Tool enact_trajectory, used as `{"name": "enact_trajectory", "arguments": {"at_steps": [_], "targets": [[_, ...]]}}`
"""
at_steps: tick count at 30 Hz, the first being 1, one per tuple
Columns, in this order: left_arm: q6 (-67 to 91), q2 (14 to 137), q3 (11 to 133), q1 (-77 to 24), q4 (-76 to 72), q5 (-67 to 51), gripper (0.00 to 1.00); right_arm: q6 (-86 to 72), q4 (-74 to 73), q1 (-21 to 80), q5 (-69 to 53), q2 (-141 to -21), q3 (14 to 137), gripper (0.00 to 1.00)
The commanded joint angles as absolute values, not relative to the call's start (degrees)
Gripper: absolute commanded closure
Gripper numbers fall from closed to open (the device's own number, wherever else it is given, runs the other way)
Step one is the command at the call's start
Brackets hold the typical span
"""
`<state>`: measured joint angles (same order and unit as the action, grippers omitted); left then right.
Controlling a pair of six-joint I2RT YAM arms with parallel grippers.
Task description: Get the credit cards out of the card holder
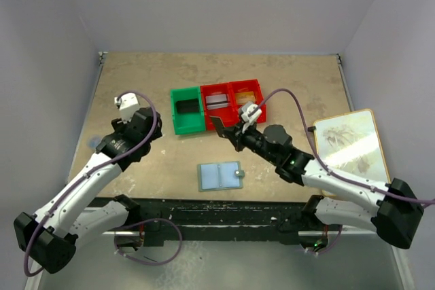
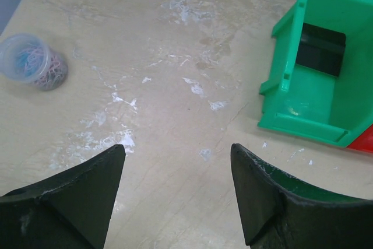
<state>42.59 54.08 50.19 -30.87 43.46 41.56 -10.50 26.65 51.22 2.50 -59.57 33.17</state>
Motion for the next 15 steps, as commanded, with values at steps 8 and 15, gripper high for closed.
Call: {"name": "enact_trajectory", "arguments": {"at_steps": [8, 15], "targets": [[41.65, 49.10, 50.36, -30.38, 43.62, 45.03, 0.28, 5.97, 21.58, 51.28, 2.05, -79.07, 53.89, 1.00], [43.16, 46.96, 51.26, -30.16, 45.86, 48.90, 0.28, 15.14, 9.08, 50.79, 1.12, -97.46, 75.44, 1.00]]}}
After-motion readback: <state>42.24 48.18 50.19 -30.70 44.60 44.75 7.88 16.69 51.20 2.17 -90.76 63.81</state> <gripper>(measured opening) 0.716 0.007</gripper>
